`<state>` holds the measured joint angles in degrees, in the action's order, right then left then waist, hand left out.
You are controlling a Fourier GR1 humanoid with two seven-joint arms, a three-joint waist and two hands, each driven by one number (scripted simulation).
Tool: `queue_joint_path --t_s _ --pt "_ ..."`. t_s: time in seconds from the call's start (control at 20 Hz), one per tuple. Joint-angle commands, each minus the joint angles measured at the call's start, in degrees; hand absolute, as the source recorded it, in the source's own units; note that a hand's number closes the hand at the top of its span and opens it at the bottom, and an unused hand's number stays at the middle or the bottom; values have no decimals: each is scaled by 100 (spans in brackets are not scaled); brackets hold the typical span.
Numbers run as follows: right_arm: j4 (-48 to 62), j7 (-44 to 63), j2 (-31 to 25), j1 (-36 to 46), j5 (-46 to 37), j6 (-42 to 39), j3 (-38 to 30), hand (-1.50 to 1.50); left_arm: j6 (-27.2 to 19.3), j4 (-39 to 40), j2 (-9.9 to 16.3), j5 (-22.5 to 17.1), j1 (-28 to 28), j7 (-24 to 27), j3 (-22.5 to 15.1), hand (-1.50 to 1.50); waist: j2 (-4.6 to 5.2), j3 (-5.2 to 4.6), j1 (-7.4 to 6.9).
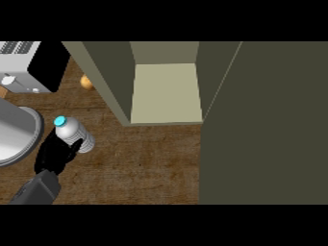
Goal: Pick up the bottled water, place it into the cabinet and close the cabinet
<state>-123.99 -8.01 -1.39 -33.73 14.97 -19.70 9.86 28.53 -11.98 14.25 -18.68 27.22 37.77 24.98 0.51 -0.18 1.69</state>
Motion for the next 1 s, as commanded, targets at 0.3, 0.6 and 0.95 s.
queue_joint_path --t_s 0.3,0.6,0.95 --pt "128 -112 -15 -91 -137 -14 79 -150 543 -124 -153 347 -372 700 -387 150 -23 6 -65" --pt "115 -212 23 -169 -219 93 131 -150 584 -658 -405 429 -828 803 -669 150 -52 15 -136" --pt "155 -69 -117 -48 -35 60 -59 -150 527 -1152 -689 -27 -844 363 -567 150 -54 16 -132"
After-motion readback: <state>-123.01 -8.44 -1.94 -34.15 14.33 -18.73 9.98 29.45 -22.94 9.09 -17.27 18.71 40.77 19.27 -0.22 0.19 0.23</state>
